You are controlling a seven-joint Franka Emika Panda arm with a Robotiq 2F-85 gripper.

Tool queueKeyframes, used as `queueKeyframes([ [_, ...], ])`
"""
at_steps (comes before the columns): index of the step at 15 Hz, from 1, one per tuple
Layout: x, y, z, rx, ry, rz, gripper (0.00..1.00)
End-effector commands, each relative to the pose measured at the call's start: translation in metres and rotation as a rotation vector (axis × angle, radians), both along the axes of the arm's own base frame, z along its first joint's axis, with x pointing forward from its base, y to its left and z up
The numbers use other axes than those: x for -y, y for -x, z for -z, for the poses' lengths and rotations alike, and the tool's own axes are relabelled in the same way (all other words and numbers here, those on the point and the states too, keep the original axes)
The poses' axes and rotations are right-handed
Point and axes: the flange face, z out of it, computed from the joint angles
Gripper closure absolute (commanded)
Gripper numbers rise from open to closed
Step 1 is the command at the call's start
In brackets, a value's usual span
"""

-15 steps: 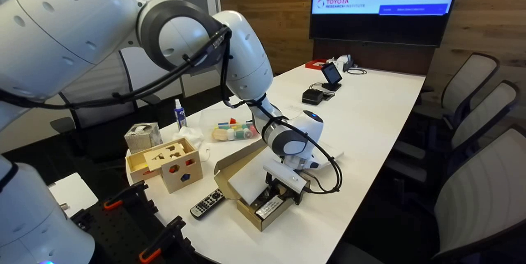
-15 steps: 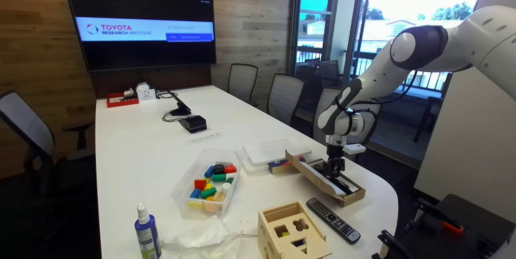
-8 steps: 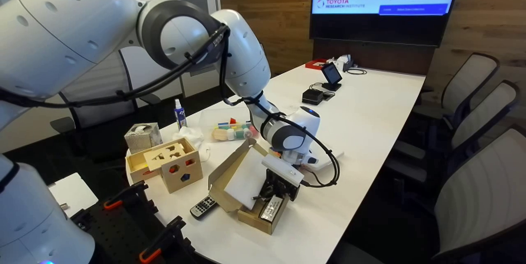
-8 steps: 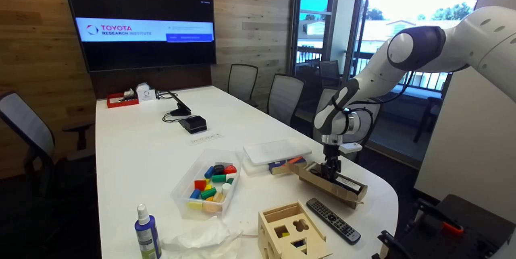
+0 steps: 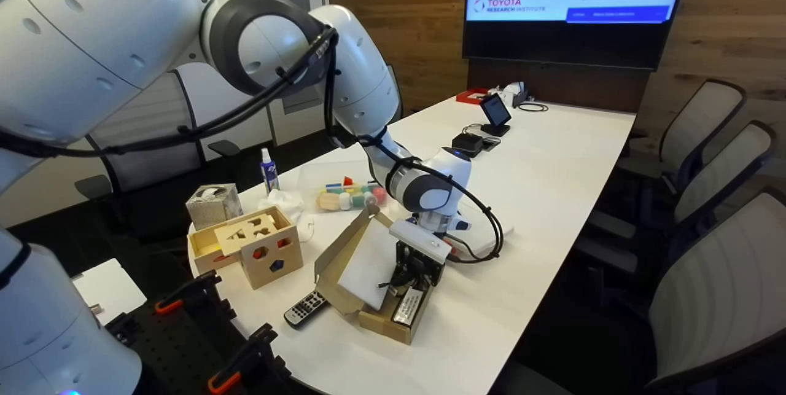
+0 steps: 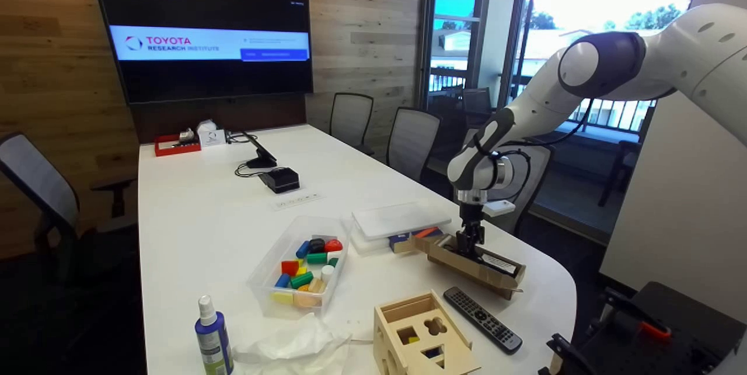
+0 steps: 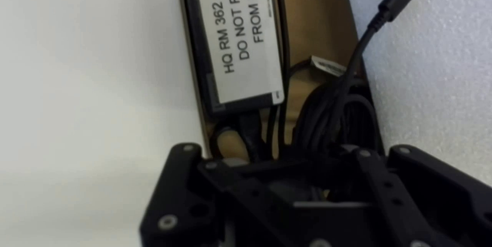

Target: Remove the charging cable from the box and put it on the table

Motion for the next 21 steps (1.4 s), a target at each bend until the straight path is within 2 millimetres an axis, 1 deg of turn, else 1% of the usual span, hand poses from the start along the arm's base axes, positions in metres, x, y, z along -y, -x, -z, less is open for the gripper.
queueKeyframes([
  [1, -0.011, -0.004, -0.051, 0.024, 0.003, -0.015, 1.0],
  [5, -0.022, -0.003, -0.104, 0.047, 0.018, -0.031, 1.0],
  [9, -0.036, 0.006, -0.17, 0.052, 0.036, -0.04, 1.0],
  [12, -0.043, 0.014, -0.225, 0.082, 0.069, -0.026, 1.0],
  [18, -0.045, 0.033, -0.347, 0.201, 0.194, 0.006, 1.0],
  [21, -0.047, 0.039, -0.403, 0.282, 0.261, -0.008, 1.0],
])
